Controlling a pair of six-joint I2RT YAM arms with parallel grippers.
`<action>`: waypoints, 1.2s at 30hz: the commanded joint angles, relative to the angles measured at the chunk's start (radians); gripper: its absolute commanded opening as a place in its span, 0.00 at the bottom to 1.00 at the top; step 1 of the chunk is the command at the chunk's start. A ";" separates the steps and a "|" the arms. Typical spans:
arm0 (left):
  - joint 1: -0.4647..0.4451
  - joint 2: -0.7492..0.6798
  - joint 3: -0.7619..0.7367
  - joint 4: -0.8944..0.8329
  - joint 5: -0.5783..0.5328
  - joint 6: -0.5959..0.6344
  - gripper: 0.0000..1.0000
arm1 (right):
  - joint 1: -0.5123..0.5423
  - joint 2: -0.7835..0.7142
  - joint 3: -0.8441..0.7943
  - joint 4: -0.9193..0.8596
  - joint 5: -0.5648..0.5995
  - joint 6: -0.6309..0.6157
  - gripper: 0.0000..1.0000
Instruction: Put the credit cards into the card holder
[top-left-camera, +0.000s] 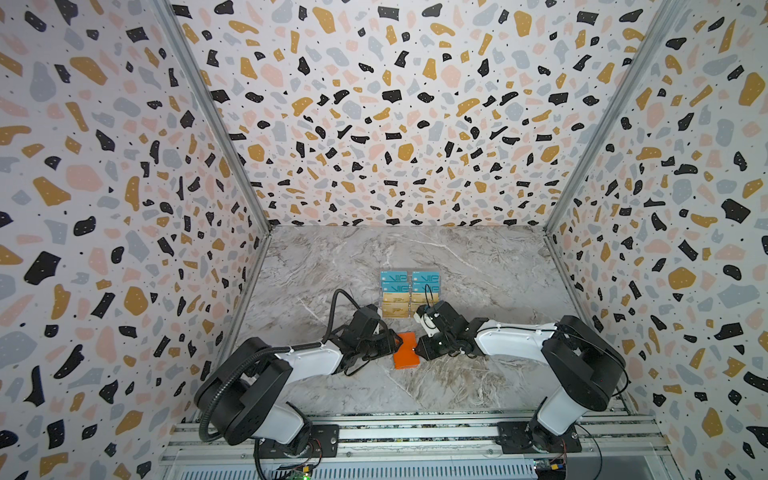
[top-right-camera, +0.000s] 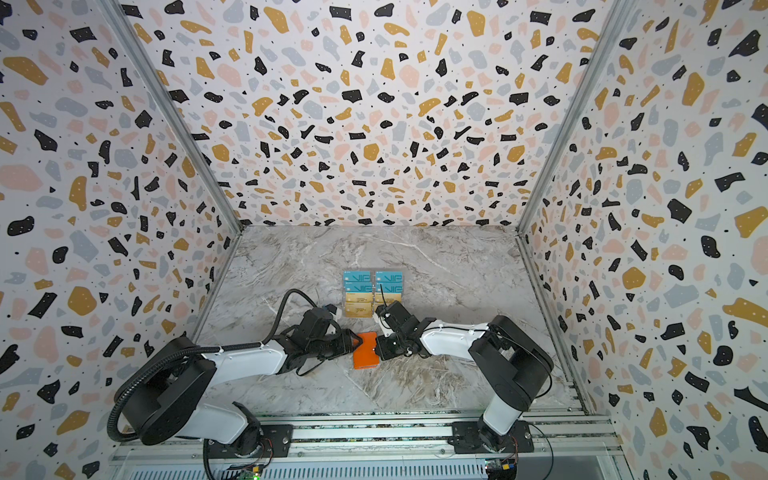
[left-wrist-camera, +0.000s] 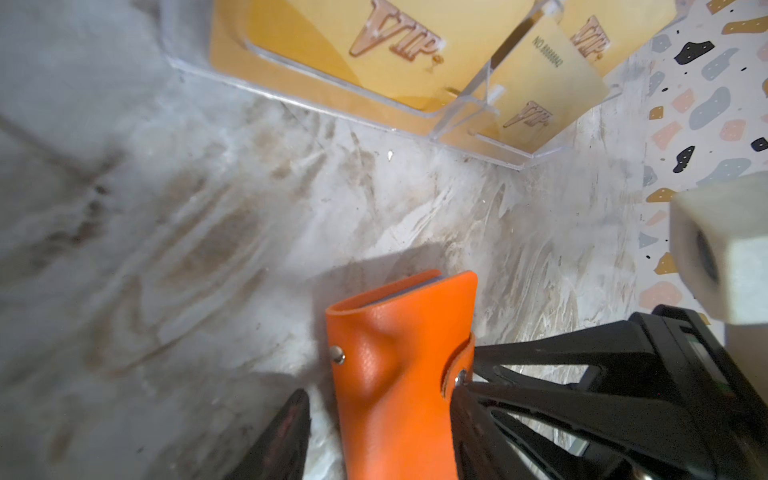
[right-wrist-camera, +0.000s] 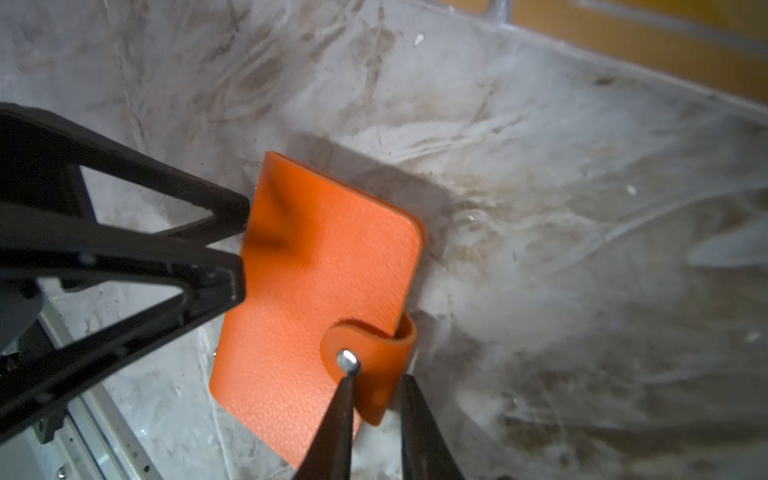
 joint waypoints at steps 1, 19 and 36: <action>-0.001 0.018 -0.030 0.047 0.045 -0.028 0.57 | 0.006 0.012 -0.022 -0.014 0.011 0.007 0.22; 0.000 0.011 -0.105 0.357 0.186 -0.127 0.49 | -0.019 0.030 -0.063 0.056 -0.062 0.028 0.21; -0.002 0.016 -0.067 0.262 0.127 -0.077 0.09 | -0.023 -0.060 -0.039 0.052 -0.074 0.041 0.21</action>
